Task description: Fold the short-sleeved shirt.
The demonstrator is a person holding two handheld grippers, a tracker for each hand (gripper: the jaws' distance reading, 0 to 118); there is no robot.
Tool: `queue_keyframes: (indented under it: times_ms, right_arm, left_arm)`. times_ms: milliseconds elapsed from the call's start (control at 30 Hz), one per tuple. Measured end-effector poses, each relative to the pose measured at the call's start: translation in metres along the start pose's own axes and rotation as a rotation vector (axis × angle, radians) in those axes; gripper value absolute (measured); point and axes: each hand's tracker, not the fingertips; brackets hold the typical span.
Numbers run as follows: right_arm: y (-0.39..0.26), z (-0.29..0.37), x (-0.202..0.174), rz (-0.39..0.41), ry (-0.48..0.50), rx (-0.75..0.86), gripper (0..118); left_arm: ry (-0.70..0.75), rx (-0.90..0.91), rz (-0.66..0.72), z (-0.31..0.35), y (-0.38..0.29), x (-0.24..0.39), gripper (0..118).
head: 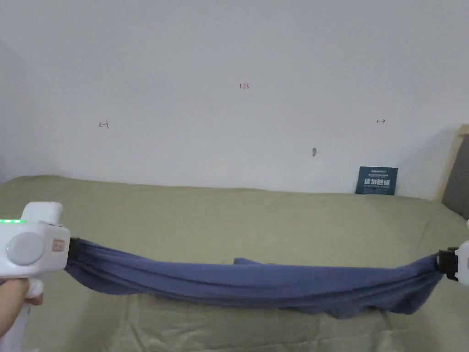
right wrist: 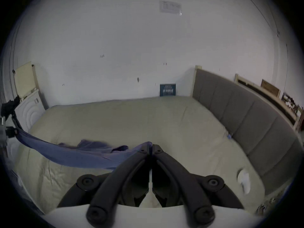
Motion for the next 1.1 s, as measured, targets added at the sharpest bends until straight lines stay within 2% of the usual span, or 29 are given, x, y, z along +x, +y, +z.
queue_keyframes:
  times_ms: [133, 233, 300, 500, 633, 733, 767, 800, 867, 900, 933, 1000, 1033, 1067, 1100]
  right_arm:
    - [-0.077, 0.049, 0.023, -0.037, 0.013, -0.013, 0]
    - [-0.127, 0.084, 0.036, -0.027, 0.017, -0.039, 0]
    - [-0.156, 0.100, 0.042, -0.065, 0.012, -0.042, 0]
    - [-0.207, 0.087, 0.057, -0.067, -0.004, -0.141, 0]
    - [-0.215, 0.072, 0.063, -0.100, -0.014, -0.151, 0]
    - [-0.216, 0.068, 0.060, -0.094, -0.013, -0.160, 0]
    - [-0.217, 0.068, 0.059, -0.093, -0.013, -0.153, 11]
    - [-0.216, 0.067, 0.059, -0.094, -0.012, -0.154, 35]
    - [-0.218, 0.071, 0.053, -0.103, -0.028, -0.149, 118]
    - [-0.218, 0.073, 0.051, -0.096, -0.020, -0.150, 113]
    - [-0.213, 0.077, 0.048, -0.082, -0.002, -0.055, 110]
    - [-0.212, 0.083, 0.027, -0.018, 0.019, -0.128, 110]
    - [-0.211, 0.087, 0.019, 0.019, 0.011, -0.110, 107]
    - [-0.210, 0.093, 0.010, 0.050, 0.003, -0.074, 93]
    - [-0.209, 0.098, 0.004, 0.068, 0.009, -0.049, 67]
  left_arm:
    - [-0.003, -0.050, -0.035, 0.037, -0.075, -0.015, 2]
    - [-0.056, -0.073, 0.048, 0.066, -0.125, -0.030, 2]
    - [-0.030, -0.073, -0.009, 0.078, -0.152, -0.030, 2]
    - [-0.033, -0.159, 0.011, 0.065, -0.195, -0.038, 2]
    - [-0.035, -0.187, 0.033, 0.055, -0.201, -0.039, 2]
    - [-0.047, -0.190, 0.045, 0.054, -0.198, -0.037, 5]
    - [-0.054, -0.183, 0.046, 0.054, -0.198, -0.037, 16]
    - [-0.081, -0.176, 0.050, 0.052, -0.199, -0.039, 36]
    - [-0.097, -0.173, 0.067, 0.054, -0.197, -0.041, 101]
    - [-0.092, -0.172, 0.083, 0.058, -0.197, -0.039, 109]
    - [-0.095, -0.158, 0.089, 0.059, -0.199, -0.040, 109]
    - [-0.091, -0.120, 0.078, 0.069, -0.198, -0.038, 108]
    - [-0.066, -0.112, 0.071, 0.074, -0.197, -0.037, 106]
    - [-0.038, -0.095, 0.069, 0.079, -0.200, -0.036, 98]
    - [-0.023, -0.079, 0.072, 0.084, -0.200, -0.036, 77]
